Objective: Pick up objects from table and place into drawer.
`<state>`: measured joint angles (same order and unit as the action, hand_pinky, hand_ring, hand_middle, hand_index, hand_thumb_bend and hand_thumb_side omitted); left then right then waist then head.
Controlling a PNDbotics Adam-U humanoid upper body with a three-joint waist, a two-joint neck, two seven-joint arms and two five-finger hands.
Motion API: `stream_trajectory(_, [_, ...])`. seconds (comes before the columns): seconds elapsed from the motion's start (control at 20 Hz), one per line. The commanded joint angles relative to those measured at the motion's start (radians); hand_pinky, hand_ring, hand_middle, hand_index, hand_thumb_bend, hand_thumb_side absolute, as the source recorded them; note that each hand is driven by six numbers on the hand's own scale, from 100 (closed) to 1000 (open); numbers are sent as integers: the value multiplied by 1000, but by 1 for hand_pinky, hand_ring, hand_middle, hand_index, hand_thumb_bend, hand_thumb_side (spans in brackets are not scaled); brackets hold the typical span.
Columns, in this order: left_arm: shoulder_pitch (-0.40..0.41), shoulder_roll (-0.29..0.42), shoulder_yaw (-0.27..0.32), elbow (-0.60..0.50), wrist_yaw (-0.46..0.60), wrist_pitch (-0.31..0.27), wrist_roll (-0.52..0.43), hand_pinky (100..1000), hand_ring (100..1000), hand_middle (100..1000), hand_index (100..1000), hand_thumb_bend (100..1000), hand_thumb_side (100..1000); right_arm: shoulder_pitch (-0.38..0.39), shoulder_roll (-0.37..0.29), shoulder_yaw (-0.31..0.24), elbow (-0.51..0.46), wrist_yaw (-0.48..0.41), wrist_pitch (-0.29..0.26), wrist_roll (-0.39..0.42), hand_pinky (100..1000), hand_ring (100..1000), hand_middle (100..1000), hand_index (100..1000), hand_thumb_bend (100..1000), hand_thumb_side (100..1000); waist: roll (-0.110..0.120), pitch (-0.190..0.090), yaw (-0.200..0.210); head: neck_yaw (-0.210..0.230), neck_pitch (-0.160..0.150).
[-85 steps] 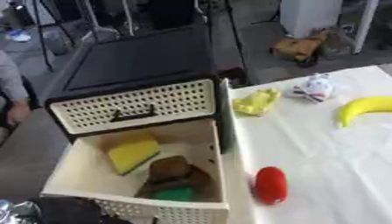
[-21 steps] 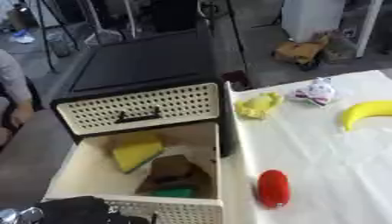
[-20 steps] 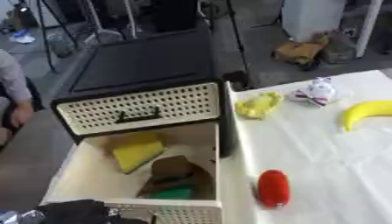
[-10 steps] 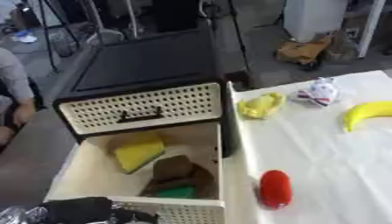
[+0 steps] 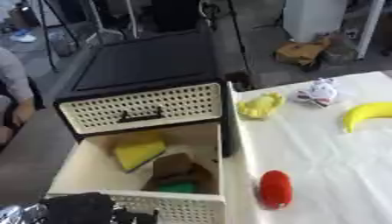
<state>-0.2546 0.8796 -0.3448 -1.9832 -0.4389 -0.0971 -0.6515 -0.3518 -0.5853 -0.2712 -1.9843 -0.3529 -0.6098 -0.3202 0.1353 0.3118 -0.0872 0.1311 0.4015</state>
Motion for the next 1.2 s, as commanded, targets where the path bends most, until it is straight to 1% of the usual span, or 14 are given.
stream_trajectory(0.05, [1,19,1,-17,119,133,-52,100,100,100,1000,100,548,-8,-19,-7,-16,-3,-3,1,653,805,698,848,100,1000,-6,-20,-1,3,-9])
stream_trajectory(0.1, [1,17,2,-17,159,171,-68,100,100,100,1000,100,551,-7,-18,-7,-16,-3,-2,1,653,805,697,848,100,1000,-6,-20,-1,2,-8])
stream_trajectory(0.15, [-6,16,7,-17,189,192,-71,100,100,100,1000,100,552,-6,-18,-6,-16,-2,-1,1,653,805,697,848,100,1000,-6,-21,-1,2,-8])
stream_trajectory(0.2, [-12,16,14,-17,206,194,-62,100,100,100,1000,100,550,-5,-18,-6,-16,-1,-1,1,653,806,697,848,100,1000,-5,-21,0,2,-8])
stream_trajectory(0.25, [-17,15,18,-17,213,182,-52,100,100,100,1000,100,550,-4,-17,-7,-16,-1,1,2,653,806,696,848,100,1000,-5,-21,0,1,-7])
stream_trajectory(0.35, [-30,11,25,-17,213,136,-29,100,100,100,1000,100,550,-2,-17,-7,-16,1,2,2,653,806,695,848,100,1000,-4,-22,0,1,-6])
stream_trajectory(0.5, [-45,10,41,-17,185,58,25,100,100,100,1000,100,549,-3,-18,-6,-16,0,3,2,653,806,696,848,100,1000,-3,-23,1,0,-5])
stream_trajectory(0.6, [-52,11,52,-17,138,-3,85,100,100,100,1000,100,545,-2,-18,-6,-16,0,2,1,654,806,696,848,100,1000,-3,-23,1,-1,-7])
stream_trajectory(0.7, [-52,10,49,-17,87,-52,126,100,100,100,1000,100,540,-2,-19,-6,-16,-1,1,1,653,806,696,848,100,1000,-4,-24,0,-1,-8])
stream_trajectory(0.8, [-52,9,44,-17,52,-89,150,100,100,100,1000,100,540,-3,-19,-6,-16,-2,0,0,653,806,696,848,100,1000,-4,-24,-1,-1,-9])
stream_trajectory(0.9, [-54,6,39,-17,41,-114,160,100,100,100,1000,100,540,-3,-20,-6,-16,-3,0,0,653,806,696,848,100,1000,-4,-25,0,-1,-9])
stream_trajectory(0.95, [-51,8,32,-17,43,-113,148,100,100,100,1000,100,542,-4,-20,-5,-16,-3,0,0,653,806,697,848,100,1000,-4,-25,0,0,-9])
stream_trajectory(1.0, [-42,10,21,-17,52,-97,116,100,100,100,1000,100,542,-5,-19,-5,-16,-4,0,1,653,806,696,848,100,1000,-4,-25,0,1,-8])
stream_trajectory(1.2, [-19,10,-1,-17,143,36,-49,100,100,100,1000,100,546,-4,-20,-6,-16,-4,-1,0,653,806,697,848,100,1000,-5,-25,0,4,-5])
